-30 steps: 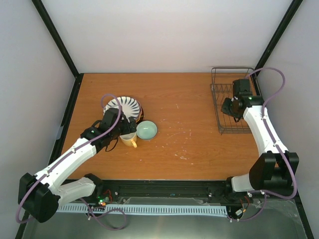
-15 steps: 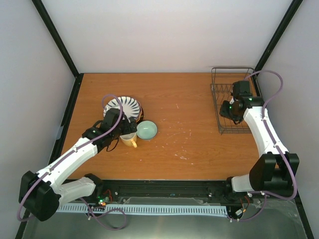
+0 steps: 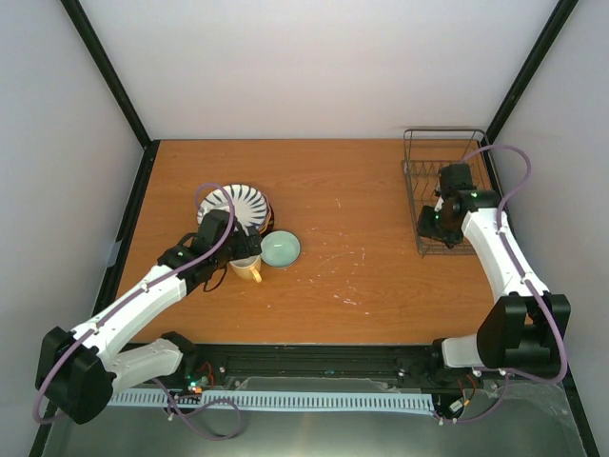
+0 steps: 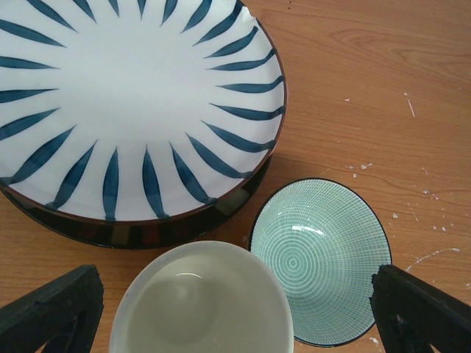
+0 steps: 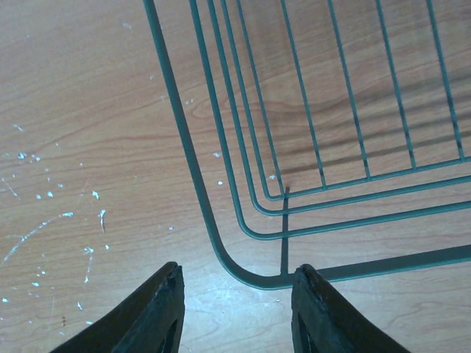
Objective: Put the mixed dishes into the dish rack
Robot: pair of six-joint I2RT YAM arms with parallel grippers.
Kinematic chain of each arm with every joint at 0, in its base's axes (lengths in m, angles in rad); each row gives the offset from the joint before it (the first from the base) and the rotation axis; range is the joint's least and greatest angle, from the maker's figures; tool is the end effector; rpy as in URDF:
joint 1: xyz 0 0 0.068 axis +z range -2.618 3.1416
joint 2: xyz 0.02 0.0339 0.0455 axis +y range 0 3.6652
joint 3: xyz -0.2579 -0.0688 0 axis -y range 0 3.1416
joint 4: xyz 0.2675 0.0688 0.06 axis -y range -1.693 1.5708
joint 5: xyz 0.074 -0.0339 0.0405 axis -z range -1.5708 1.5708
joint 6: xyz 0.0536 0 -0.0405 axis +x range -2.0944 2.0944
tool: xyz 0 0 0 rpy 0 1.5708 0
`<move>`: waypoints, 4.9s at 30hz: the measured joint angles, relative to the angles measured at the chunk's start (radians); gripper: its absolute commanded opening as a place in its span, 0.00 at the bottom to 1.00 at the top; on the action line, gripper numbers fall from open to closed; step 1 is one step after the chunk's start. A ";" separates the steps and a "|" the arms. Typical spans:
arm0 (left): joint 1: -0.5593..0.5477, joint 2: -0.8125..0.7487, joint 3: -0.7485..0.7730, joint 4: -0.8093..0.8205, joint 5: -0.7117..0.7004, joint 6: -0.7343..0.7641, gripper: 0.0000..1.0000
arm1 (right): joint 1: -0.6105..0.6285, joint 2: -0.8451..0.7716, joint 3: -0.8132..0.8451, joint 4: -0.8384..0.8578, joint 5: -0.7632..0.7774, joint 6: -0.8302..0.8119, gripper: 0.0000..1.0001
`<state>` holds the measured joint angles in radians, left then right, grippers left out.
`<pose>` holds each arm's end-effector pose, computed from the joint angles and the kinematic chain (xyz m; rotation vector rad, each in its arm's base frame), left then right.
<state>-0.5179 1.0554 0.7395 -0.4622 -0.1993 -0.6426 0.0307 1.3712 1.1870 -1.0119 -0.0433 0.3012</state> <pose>0.2276 -0.1175 0.2230 -0.2449 2.3426 -0.3431 0.2893 0.0112 0.2576 0.3629 2.7517 0.1462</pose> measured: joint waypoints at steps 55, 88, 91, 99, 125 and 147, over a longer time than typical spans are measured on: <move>0.001 0.024 -0.019 0.022 -0.018 0.013 1.00 | 0.190 0.211 0.051 -0.003 0.104 -0.020 0.03; 0.001 -0.025 -0.024 0.029 -0.013 0.014 1.00 | 0.571 0.142 0.067 -0.066 -0.009 0.165 0.03; 0.001 -0.042 -0.027 0.028 -0.013 0.019 1.00 | 0.620 0.148 0.066 -0.056 -0.002 0.204 0.03; 0.001 -0.061 -0.035 0.026 -0.009 0.038 1.00 | 0.715 0.219 0.055 -0.004 0.028 0.302 0.03; 0.001 -0.057 0.019 -0.095 -0.036 0.049 1.00 | 0.806 0.317 0.195 -0.053 0.122 0.376 0.31; 0.049 0.162 0.238 -0.409 0.002 0.019 0.73 | 0.674 0.196 0.279 -0.160 0.368 0.325 0.31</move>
<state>-0.4690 1.2171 0.9775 -0.8715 -0.1970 -0.6231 0.7048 1.5673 1.4658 -1.1721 0.3244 0.6262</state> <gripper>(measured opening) 0.729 0.307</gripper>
